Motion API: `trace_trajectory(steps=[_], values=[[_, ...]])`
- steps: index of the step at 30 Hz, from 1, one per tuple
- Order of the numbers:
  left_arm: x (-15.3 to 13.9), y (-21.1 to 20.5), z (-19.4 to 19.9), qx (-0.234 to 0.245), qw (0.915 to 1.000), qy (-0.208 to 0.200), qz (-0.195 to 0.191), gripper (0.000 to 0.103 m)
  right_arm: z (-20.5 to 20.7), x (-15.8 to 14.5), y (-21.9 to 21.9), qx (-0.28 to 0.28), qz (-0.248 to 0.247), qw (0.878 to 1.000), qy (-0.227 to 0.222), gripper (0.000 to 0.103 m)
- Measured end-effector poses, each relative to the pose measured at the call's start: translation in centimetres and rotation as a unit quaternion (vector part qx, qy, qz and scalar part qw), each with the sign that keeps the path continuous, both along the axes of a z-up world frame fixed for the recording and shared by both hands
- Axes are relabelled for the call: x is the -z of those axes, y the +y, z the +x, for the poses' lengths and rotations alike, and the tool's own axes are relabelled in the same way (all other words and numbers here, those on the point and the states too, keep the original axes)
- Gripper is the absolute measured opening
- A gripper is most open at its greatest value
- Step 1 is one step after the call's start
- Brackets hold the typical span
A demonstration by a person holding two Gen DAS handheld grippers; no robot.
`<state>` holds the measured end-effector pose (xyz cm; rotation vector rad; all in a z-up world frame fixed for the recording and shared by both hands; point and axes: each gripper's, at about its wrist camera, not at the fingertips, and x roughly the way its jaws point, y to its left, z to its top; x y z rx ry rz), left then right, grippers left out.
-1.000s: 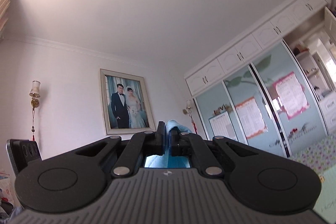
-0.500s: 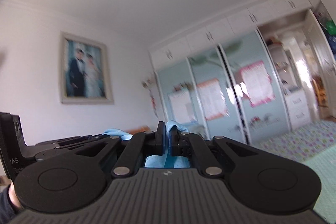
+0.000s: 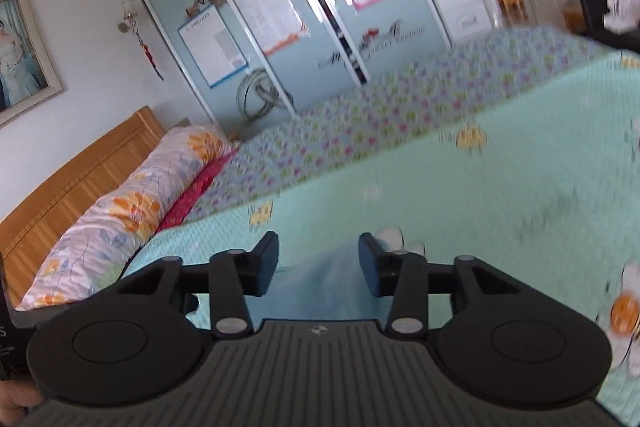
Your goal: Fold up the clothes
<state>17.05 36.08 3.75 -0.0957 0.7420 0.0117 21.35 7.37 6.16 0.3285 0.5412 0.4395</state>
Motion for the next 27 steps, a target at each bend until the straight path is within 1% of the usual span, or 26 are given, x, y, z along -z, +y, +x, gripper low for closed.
trace_trajectory(steps=[3,5,6,8,9,11,14,15,16,17,18,19,20,24,25,26,27], values=[[6.9,0.4,-6.5,0.026,0.9976,0.048,-0.043,0.062,-2.8,5.3,-1.3,-0.001,-0.009,0.999,0.032,0.047],[10.7,0.1,-10.2,0.036,0.9929,0.074,-0.086,0.062,-6.1,8.2,-3.0,0.012,-0.014,0.999,0.048,0.050],[12.2,0.1,-11.5,0.039,0.9892,0.086,-0.113,0.062,-7.8,9.6,-3.9,0.018,-0.017,0.998,0.056,0.050],[14.7,-0.2,-12.8,0.039,0.9790,0.106,-0.170,0.062,-11.0,12.3,-5.6,0.032,-0.020,0.997,0.074,0.052],[15.4,-0.1,-13.1,0.034,0.9744,0.110,-0.193,0.062,-12.1,13.4,-6.4,0.048,-0.010,0.995,0.089,0.053],[15.6,-0.2,-12.6,0.024,0.9701,0.106,-0.217,0.064,-13.9,15.2,-7.7,0.070,0.011,0.991,0.117,0.055],[14.5,0.0,-11.0,0.020,0.9693,0.095,-0.226,0.064,-14.2,16.4,-8.4,0.084,0.016,0.986,0.140,0.055],[14.1,0.1,-10.3,0.019,0.9693,0.091,-0.227,0.064,-13.9,16.2,-8.5,0.086,0.017,0.987,0.136,0.055],[13.7,0.0,-9.4,0.020,0.9702,0.090,-0.224,0.064,-13.5,15.8,-8.7,0.085,0.023,0.988,0.130,0.057],[13.3,-0.2,-8.5,0.021,0.9711,0.089,-0.221,0.064,-13.0,15.4,-8.7,0.084,0.028,0.988,0.125,0.062],[13.0,-0.3,-7.5,0.023,0.9719,0.088,-0.217,0.064,-12.4,15.0,-8.7,0.081,0.033,0.989,0.119,0.065],[13.0,-0.4,-6.3,0.026,0.9728,0.092,-0.211,0.064,-11.4,14.6,-8.4,0.070,0.033,0.991,0.113,0.070],[13.1,-0.7,-5.0,0.030,0.9739,0.097,-0.203,0.064,-10.3,14.2,-8.0,0.060,0.031,0.992,0.108,0.071],[14.7,-2.4,0.5,0.036,0.9766,0.127,-0.170,0.064,-4.9,14.2,-5.3,0.035,-0.016,0.994,0.101,0.071],[15.2,-2.9,1.7,0.037,0.9772,0.133,-0.162,0.066,-3.5,14.4,-4.6,0.029,-0.030,0.994,0.100,0.071],[15.6,-3.4,2.8,0.039,0.9781,0.135,-0.154,0.074,-2.0,14.7,-4.0,0.025,-0.042,0.994,0.102,0.071],[15.5,-4.0,3.5,0.044,0.9797,0.129,-0.147,0.077,-0.8,15.2,-3.7,0.023,-0.049,0.992,0.113,0.071]])
